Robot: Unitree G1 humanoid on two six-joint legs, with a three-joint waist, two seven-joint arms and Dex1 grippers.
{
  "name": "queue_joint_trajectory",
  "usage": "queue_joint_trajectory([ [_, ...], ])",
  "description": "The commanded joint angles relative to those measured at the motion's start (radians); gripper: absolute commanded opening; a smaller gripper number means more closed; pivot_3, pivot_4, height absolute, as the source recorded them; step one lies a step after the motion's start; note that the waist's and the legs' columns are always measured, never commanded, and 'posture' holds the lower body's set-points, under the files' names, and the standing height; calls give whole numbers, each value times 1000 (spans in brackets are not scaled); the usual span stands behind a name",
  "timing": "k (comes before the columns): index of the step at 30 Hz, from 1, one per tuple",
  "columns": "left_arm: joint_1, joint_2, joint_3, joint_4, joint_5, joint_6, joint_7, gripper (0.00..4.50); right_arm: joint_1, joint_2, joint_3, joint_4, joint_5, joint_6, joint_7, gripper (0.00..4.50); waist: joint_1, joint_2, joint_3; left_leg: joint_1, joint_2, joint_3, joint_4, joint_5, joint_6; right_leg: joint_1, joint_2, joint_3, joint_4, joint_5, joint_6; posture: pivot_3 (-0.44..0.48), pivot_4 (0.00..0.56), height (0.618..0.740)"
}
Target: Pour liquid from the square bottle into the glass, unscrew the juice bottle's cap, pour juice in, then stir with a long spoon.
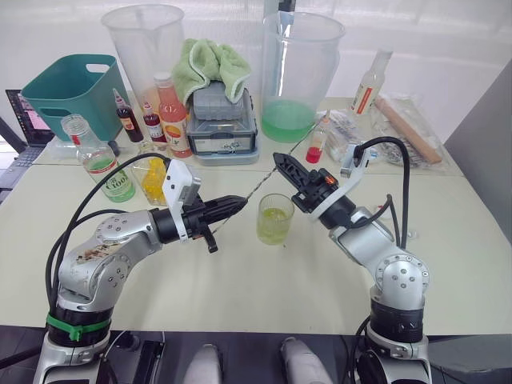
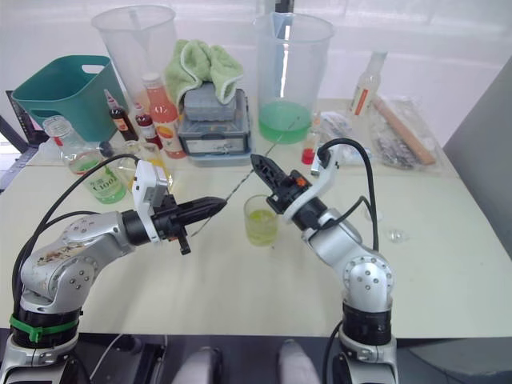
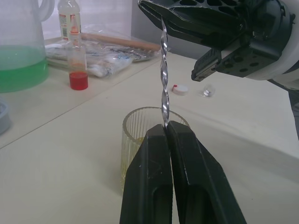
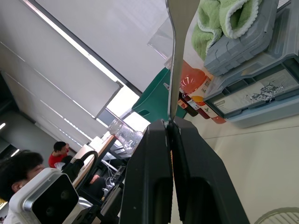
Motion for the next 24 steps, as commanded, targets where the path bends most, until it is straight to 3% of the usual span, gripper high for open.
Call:
queue_joint_trajectory([
  [1,-15,-3,42,2,-23,-19,3,0,0,-7,-12,-35,10,-25,8,43,0,0,0,0,0,0,0,0,0,0,0,0,0,0,0,0,150,728],
  [4,-24,-8,80,27,-47,-11,15,0,-8,-15,-13,-32,3,-29,30,43,0,0,0,0,0,0,0,0,0,0,0,0,0,0,0,0,150,728],
  [5,-25,-1,87,31,-51,-15,6,656,-14,-16,-17,-29,4,-33,34,0,0,0,0,0,0,0,0,0,0,0,0,0,0,0,0,0,150,728],
  [12,-34,47,189,74,-98,-19,-28,2930,-72,-109,-79,2,5,-69,171,0,0,0,0,0,0,0,0,0,0,0,0,0,0,0,0,0,150,728],
  [17,19,86,205,68,-97,-39,-90,4455,-175,-256,-160,47,36,-58,275,0,1,0,0,0,0,1,0,0,0,0,0,0,-1,0,0,0,150,728],
  [24,79,110,167,67,-50,-87,-153,4455,-242,-421,-185,108,19,-8,377,0,2,0,0,0,0,0,0,0,0,0,0,0,-1,0,0,0,150,728],
])
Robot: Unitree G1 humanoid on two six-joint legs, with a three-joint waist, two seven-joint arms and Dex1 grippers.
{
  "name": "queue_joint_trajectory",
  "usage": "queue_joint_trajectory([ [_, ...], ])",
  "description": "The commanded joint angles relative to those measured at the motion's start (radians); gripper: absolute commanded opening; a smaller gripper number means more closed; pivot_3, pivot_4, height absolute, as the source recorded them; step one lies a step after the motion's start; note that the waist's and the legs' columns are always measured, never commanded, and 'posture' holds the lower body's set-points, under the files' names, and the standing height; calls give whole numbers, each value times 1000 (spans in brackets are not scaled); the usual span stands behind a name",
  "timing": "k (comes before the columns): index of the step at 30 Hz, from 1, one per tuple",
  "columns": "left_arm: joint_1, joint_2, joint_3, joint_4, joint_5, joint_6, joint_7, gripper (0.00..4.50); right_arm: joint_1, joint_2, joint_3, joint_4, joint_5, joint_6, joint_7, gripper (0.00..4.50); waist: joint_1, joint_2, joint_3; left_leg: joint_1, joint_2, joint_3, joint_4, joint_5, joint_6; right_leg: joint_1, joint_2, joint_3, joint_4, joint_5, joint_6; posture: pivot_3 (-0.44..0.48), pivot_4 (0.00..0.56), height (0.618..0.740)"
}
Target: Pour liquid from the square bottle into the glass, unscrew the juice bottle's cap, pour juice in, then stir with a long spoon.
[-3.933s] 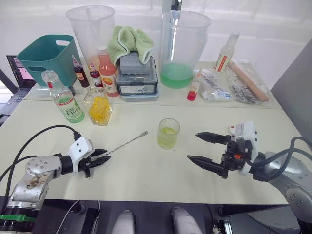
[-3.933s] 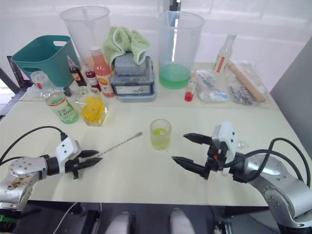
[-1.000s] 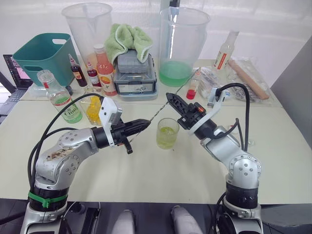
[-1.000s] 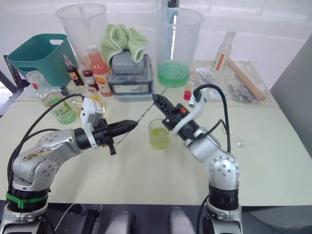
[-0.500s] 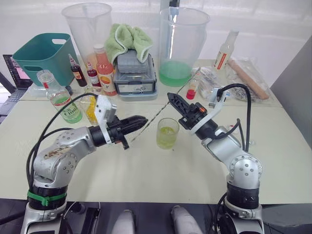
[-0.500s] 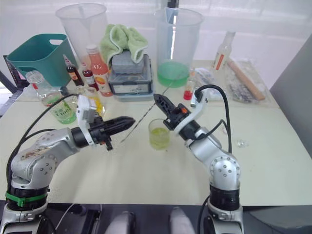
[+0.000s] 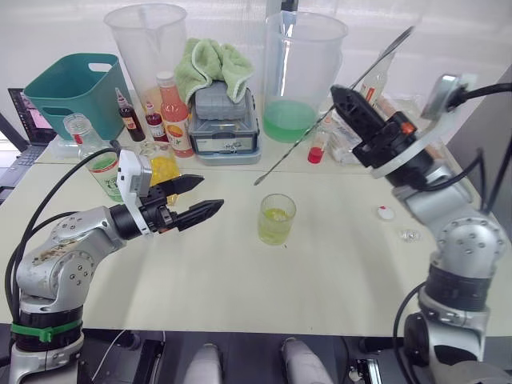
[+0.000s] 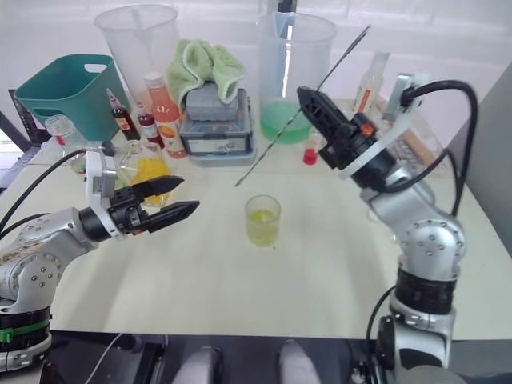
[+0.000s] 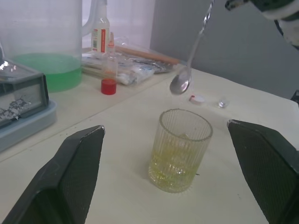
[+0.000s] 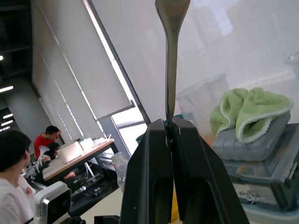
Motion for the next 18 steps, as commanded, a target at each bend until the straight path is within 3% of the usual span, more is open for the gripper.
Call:
queue_joint_trajectory([
  [1,28,20,-21,-16,39,-56,-37,4455,-34,-42,-5,3,-4,16,44,0,0,0,0,0,0,0,0,0,0,0,0,0,0,0,0,0,150,728],
  [11,67,15,-83,-20,119,-128,-42,4455,27,-124,134,-15,-225,9,208,0,3,0,0,-1,0,0,1,0,0,0,-1,0,0,0,0,0,150,728],
  [18,54,-12,-126,-40,136,-109,2,4455,8,-93,160,14,-322,-15,270,0,2,0,0,-1,0,0,1,0,0,0,0,0,0,0,0,0,150,728],
])
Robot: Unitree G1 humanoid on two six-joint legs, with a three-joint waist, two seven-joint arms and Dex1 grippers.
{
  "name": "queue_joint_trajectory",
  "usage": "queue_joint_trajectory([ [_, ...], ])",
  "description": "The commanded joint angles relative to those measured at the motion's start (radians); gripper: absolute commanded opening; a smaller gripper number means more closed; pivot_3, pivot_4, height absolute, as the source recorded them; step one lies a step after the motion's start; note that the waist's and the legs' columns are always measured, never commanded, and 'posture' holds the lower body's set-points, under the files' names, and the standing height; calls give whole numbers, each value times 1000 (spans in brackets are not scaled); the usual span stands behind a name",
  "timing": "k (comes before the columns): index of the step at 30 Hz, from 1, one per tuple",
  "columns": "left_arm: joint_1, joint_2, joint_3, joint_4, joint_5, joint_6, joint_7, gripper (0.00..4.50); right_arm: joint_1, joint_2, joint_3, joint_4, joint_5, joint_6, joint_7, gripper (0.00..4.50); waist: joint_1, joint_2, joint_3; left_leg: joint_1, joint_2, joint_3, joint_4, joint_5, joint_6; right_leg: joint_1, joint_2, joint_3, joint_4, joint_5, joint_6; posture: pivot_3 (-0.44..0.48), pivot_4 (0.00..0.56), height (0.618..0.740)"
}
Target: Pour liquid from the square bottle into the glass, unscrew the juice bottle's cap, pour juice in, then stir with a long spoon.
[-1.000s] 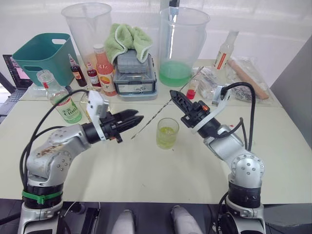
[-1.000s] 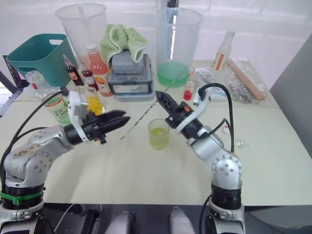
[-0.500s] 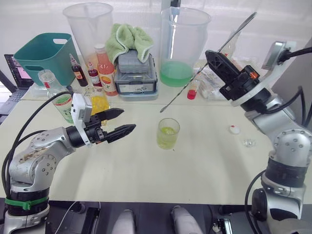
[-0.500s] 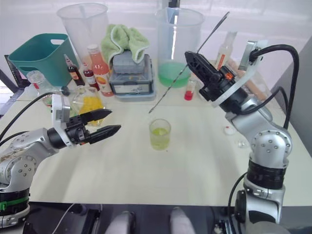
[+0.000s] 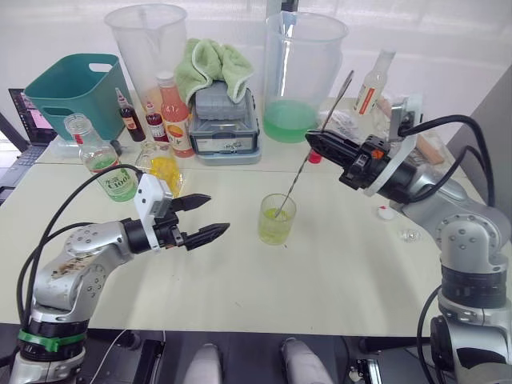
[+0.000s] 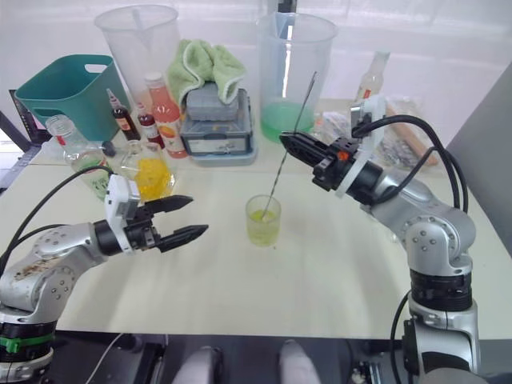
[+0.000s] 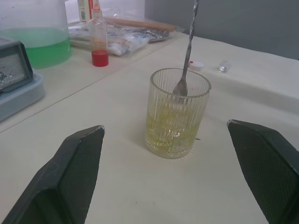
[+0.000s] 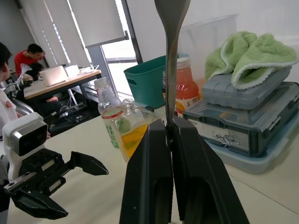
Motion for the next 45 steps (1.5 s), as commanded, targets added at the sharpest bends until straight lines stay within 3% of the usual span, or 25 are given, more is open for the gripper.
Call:
queue_joint_trajectory([
  [1,-12,-3,2,-35,0,-3,16,4455,-24,-1,-6,-12,-51,-48,39,0,0,0,0,0,0,0,0,0,0,0,0,0,0,0,0,0,150,728],
  [9,12,-9,-28,-87,-9,15,30,4455,-27,-28,76,-24,-198,-82,157,0,0,0,0,0,0,0,0,0,0,0,0,0,0,0,0,0,150,728],
  [17,23,-10,-44,-101,-5,14,37,4455,-8,16,86,-44,-184,-55,197,0,-1,0,0,1,0,0,0,0,0,1,0,0,0,0,0,0,150,728],
  [26,27,-7,-48,-96,4,4,40,4455,-36,-50,97,-19,-251,-58,268,0,0,0,0,3,0,0,1,0,0,3,0,0,0,0,0,0,150,728],
  [37,22,-16,-56,-83,25,-10,39,4455,-117,49,101,45,-322,-139,237,0,-1,0,0,1,0,0,1,0,0,0,0,0,1,1,-1,0,150,728],
  [45,28,-8,-56,-79,45,-26,30,4455,-107,107,114,42,-306,-68,225,0,-1,0,0,1,0,0,1,0,0,1,0,0,1,1,-1,0,150,728],
])
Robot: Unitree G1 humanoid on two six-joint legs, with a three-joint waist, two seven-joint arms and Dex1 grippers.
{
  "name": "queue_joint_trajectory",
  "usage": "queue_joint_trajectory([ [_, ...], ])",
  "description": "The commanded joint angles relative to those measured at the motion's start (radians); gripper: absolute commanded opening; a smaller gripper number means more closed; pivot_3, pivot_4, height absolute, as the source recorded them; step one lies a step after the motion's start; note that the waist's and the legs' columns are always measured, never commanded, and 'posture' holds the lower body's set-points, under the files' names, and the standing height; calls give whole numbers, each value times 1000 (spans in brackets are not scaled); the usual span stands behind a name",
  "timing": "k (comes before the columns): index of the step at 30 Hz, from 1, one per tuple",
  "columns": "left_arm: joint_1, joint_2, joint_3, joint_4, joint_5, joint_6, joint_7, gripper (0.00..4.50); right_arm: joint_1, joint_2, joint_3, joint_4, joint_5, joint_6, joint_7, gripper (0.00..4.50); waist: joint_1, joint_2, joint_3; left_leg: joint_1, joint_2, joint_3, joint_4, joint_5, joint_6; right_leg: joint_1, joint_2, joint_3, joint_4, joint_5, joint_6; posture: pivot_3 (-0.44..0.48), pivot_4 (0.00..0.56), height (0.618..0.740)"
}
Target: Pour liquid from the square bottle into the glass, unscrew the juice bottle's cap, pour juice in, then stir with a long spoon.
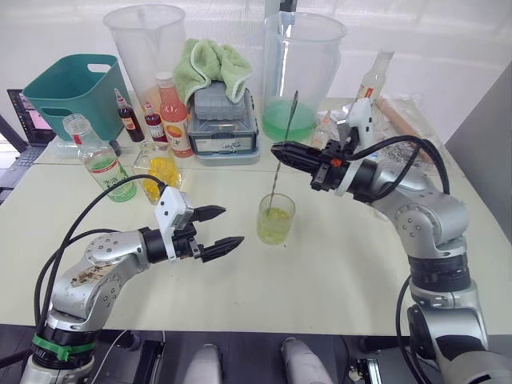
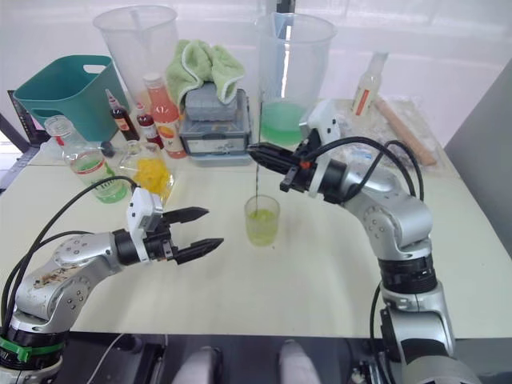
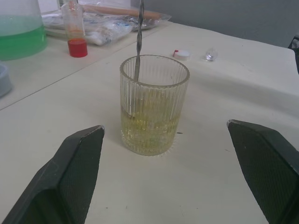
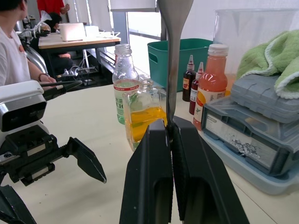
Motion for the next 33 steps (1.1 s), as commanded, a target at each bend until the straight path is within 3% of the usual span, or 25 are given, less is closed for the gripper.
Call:
queue_joint_trajectory([
  [1,-5,6,7,-10,10,-28,-11,4455,-4,7,-25,-41,41,40,-7,0,0,0,0,0,0,0,0,0,0,0,0,0,0,0,0,0,150,728],
  [11,-8,1,-1,8,30,-71,-48,4455,2,-123,-54,-113,96,187,50,0,2,0,0,0,0,0,0,0,0,0,0,0,0,0,0,0,150,728],
  [19,-11,1,-1,22,47,-93,-63,4455,-10,-228,23,-98,-25,112,128,0,1,0,0,0,0,0,0,0,0,0,0,0,0,0,0,0,150,728],
  [33,-12,2,3,20,50,-94,-81,4455,-46,0,20,-28,-67,-13,39,0,-2,0,0,0,0,0,0,0,0,0,0,0,0,0,0,0,150,728],
])
